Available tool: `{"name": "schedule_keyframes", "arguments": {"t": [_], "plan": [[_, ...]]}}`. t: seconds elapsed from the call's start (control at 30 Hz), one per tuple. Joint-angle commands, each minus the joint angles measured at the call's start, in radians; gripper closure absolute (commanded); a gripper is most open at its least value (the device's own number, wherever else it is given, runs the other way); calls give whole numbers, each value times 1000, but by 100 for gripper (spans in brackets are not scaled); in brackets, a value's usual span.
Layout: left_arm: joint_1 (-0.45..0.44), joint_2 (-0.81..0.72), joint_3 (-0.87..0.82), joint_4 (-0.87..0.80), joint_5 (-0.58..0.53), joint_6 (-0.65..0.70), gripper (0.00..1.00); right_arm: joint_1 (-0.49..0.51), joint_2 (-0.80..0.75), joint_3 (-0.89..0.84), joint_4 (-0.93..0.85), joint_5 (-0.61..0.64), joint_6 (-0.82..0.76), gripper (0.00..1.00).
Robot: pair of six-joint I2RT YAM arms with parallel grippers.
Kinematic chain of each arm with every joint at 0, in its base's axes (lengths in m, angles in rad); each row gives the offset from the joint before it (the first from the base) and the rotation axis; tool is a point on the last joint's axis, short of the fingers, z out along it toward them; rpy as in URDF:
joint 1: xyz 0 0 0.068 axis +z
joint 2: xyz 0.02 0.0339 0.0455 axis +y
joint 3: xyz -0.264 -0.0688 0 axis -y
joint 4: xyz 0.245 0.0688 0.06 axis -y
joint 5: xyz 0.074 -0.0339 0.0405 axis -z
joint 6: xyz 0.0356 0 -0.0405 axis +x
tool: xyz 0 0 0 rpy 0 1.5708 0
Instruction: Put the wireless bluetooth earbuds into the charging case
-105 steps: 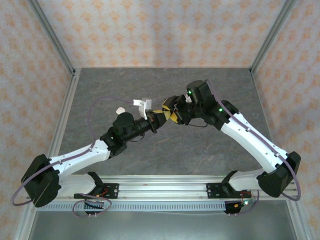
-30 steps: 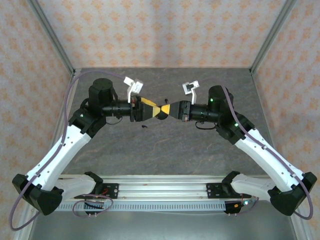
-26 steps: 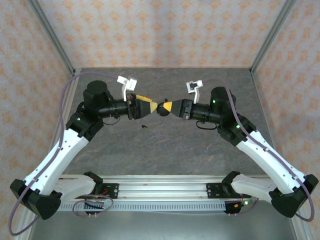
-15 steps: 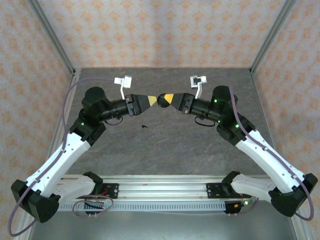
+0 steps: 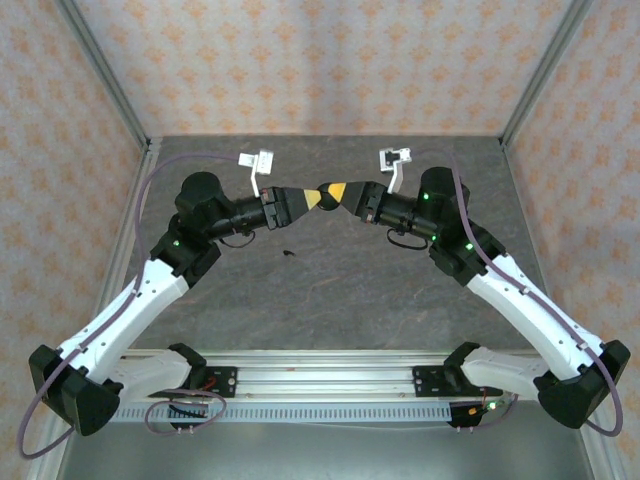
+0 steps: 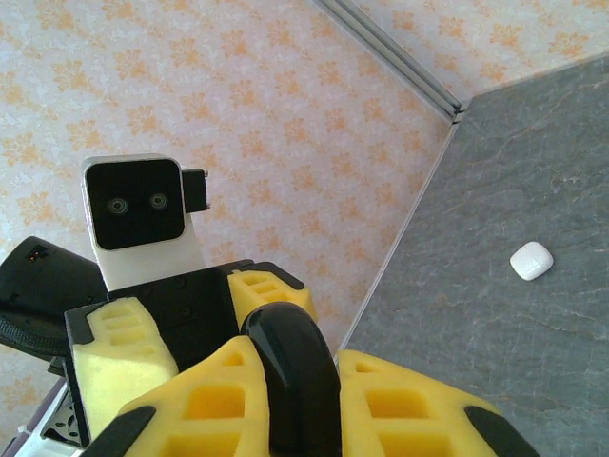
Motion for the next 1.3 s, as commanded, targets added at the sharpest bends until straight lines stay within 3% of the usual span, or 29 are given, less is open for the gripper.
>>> {"name": "schedule_keyframes", "arguments": {"t": [0.0,0.1,0.27,0.6,0.73,0.87,1.07,1.27], "plan": [[-17,16,20,-1,24,29,54,15,-5,44,38,-47,10,82],[-19,18,14,-21,4,42,48,14,-4,51,33,-48,8,82],[-24,26,-5,11,8,27,47,14,-4,57,27,-45,10,82],[-28,9,-6,-17,25,52,67,14,1,57,23,-41,16,82],[-28,15,2,-42,25,62,53,14,-15,55,-6,-19,4,82],[-27,17,4,-45,30,64,50,14,-26,56,-21,-8,-5,82],[-27,9,-3,-49,40,66,57,13,-28,57,-36,-10,-8,82],[-28,-7,-10,-52,45,65,73,12,-27,55,-34,-9,-8,82]]}}
